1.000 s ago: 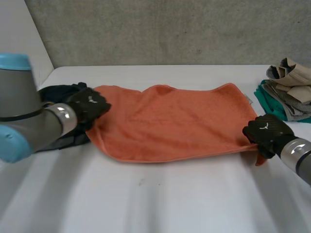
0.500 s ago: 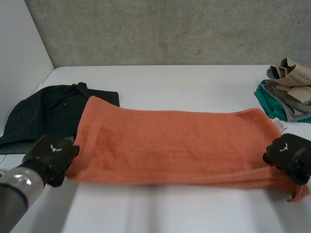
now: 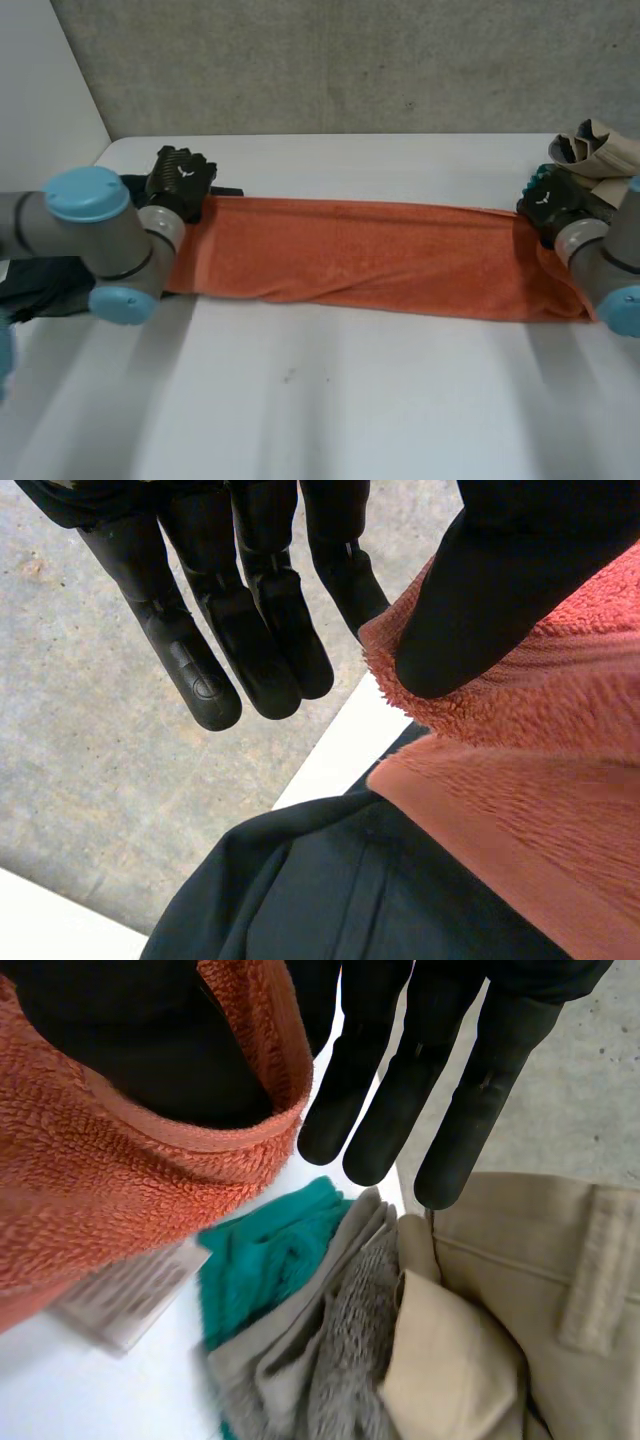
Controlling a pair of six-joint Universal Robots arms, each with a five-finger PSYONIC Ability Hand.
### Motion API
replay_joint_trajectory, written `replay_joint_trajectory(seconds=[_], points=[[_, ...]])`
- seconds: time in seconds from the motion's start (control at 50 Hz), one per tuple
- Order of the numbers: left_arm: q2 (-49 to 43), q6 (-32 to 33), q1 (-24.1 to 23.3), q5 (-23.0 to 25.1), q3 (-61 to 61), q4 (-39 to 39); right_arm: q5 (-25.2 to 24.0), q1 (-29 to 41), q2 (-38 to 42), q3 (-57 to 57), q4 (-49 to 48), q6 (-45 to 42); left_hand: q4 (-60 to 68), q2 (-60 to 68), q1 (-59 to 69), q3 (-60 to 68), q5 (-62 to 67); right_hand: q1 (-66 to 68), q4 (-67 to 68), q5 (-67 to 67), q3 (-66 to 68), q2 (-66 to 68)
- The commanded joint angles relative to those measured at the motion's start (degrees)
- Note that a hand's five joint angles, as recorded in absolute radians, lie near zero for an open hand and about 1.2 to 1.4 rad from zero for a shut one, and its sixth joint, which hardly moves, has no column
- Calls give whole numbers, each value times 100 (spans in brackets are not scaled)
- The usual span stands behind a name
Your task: Fold the laundry.
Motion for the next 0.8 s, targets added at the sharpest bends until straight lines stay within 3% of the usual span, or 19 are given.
replay_joint_trajectory(seconds=[0.02, 0.14, 0.2, 0.3, 0.34, 0.44, 0.62, 0.8], points=[[-812, 10, 1, 33, 1169, 44, -35, 67, 593, -707, -469, 16, 1106, 1127, 1391, 1153, 1387, 1486, 1114, 1115, 1141, 1194], [-681, -69, 36, 6, 1960, 1027, -26, 182, 347, -1541, -1882, 279, 1106, 1127, 1391, 1153, 1387, 1486, 1114, 1115, 1141, 1194], [-112, -279, 71, -11, 2120, 1783, -44, 261, -171, -1727, -2972, 902, 1106, 1127, 1391, 1153, 1387, 1486, 1114, 1115, 1141, 1194], [1189, -1455, 308, -195, 1848, 2427, 1, 217, -1242, -1420, -3853, 2412, 1106, 1127, 1391, 1153, 1387, 1486, 1114, 1115, 1141, 1194], [1481, -1852, 475, -318, 1628, 2366, 0, 208, -1446, -1297, -3731, 2678, 1106, 1127, 1391, 1153, 1387, 1486, 1114, 1115, 1141, 1194], [1745, -1923, 476, -363, 961, 1839, -52, 208, -1649, -1015, -2932, 3118, 1106, 1127, 1391, 1153, 1387, 1486, 1114, 1115, 1141, 1194], [2158, -1967, 458, -345, -909, 1232, -991, 199, -1640, -85, -929, 3188, 1106, 1127, 1391, 1153, 1387, 1486, 1114, 1115, 1141, 1194], [2193, -1967, 520, -196, -2432, 1231, -1564, 24, -1193, 796, -127, 3232, 1106, 1127, 1391, 1153, 1387, 1486, 1114, 1115, 1141, 1194]])
